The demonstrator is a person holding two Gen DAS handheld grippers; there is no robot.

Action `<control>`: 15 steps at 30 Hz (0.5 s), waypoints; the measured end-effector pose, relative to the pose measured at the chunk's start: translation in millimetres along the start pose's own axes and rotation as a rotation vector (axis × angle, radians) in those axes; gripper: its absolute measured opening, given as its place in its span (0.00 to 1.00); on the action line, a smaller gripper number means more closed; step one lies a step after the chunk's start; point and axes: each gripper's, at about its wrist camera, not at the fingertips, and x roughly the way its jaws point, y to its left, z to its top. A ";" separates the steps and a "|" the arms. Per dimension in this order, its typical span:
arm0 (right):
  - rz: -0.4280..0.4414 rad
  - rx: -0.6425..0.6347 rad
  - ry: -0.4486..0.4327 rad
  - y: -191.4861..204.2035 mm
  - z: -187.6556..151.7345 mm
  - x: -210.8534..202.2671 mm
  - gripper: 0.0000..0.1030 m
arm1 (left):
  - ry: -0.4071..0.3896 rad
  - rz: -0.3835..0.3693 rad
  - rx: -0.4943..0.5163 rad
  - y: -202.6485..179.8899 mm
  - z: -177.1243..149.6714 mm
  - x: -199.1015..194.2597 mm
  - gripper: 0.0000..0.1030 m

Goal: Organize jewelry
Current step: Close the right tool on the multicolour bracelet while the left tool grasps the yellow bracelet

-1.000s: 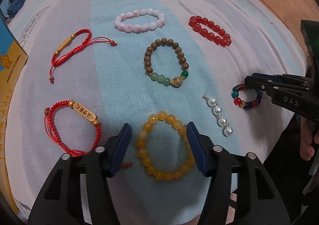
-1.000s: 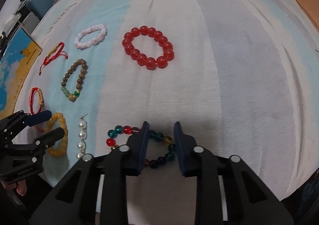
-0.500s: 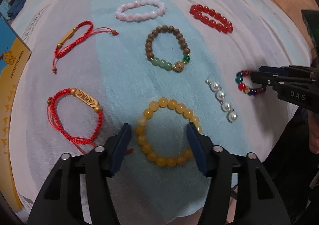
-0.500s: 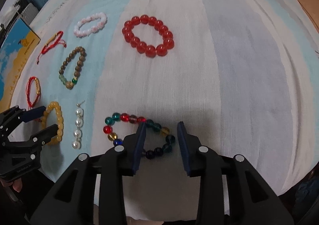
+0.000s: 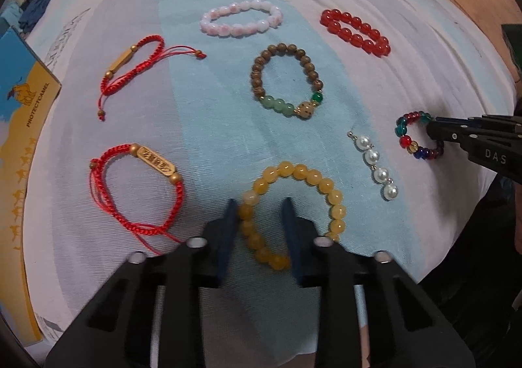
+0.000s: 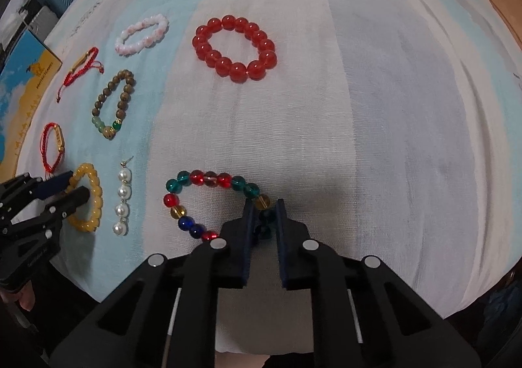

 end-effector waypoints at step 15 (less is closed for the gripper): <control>0.017 0.011 -0.049 6.1 6.2 -20.0 0.09 | -0.011 -0.033 -0.018 7.9 -1.4 -20.7 0.09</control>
